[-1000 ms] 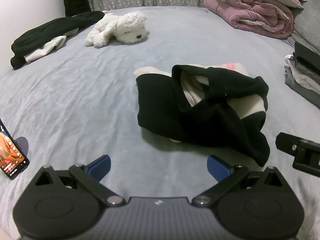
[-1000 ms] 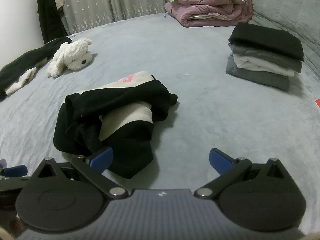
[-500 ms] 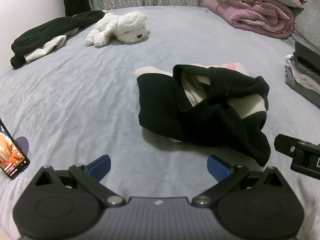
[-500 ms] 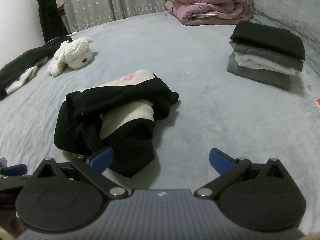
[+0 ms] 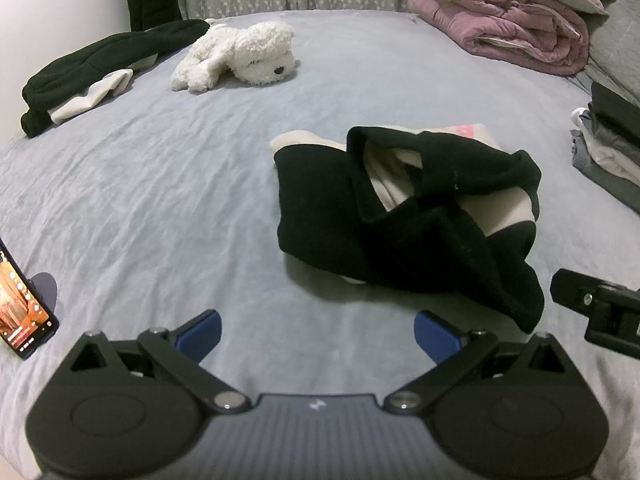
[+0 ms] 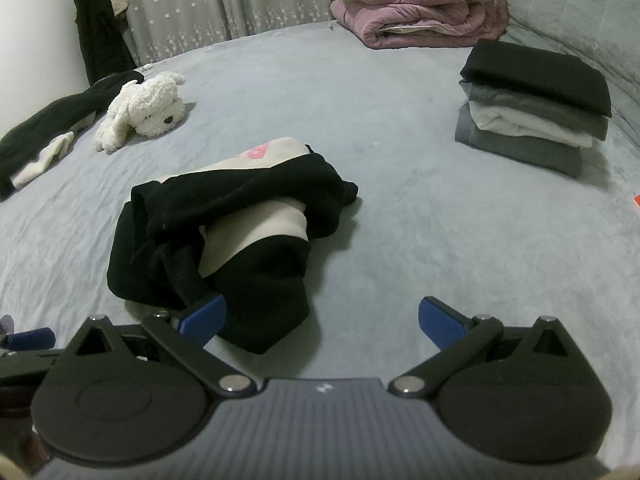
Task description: Fold clothes
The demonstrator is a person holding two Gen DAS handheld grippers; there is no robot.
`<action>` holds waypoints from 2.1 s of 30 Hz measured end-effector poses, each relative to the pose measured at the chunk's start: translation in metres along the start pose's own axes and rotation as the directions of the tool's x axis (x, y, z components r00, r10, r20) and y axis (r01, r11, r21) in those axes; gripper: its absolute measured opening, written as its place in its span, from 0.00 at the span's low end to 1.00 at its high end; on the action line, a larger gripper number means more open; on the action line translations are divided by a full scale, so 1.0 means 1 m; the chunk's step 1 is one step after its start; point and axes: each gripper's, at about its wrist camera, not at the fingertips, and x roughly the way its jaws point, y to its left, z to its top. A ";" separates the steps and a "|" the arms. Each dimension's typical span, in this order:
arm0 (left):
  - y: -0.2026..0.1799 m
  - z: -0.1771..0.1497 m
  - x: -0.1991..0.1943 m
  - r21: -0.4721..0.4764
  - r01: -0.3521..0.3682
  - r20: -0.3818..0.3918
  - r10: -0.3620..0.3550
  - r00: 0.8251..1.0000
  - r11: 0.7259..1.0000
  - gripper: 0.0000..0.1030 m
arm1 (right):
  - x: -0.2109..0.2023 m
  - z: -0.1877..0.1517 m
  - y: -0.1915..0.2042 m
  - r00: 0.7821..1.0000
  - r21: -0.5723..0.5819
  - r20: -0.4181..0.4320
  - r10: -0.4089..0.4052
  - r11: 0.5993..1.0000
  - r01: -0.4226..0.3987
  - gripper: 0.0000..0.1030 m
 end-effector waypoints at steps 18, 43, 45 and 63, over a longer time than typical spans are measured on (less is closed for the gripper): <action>0.010 0.009 0.035 -0.016 -0.022 0.006 0.022 1.000 1.000 1.00 | 0.028 0.005 0.000 1.000 -0.017 -0.022 0.014 1.000 -0.014 1.00; 0.006 0.008 0.092 -0.007 -0.076 0.042 0.076 0.996 0.997 1.00 | 0.094 0.003 -0.003 0.994 -0.081 -0.107 0.037 0.996 -0.045 1.00; 0.005 0.007 0.092 0.003 -0.081 0.053 0.081 0.995 0.997 1.00 | 0.095 0.001 -0.003 0.994 -0.081 -0.099 0.038 0.996 -0.046 1.00; 0.016 0.010 0.077 -0.001 -0.013 0.047 0.013 0.999 1.000 1.00 | 0.077 0.005 -0.011 0.992 -0.061 -0.073 0.105 0.992 -0.109 1.00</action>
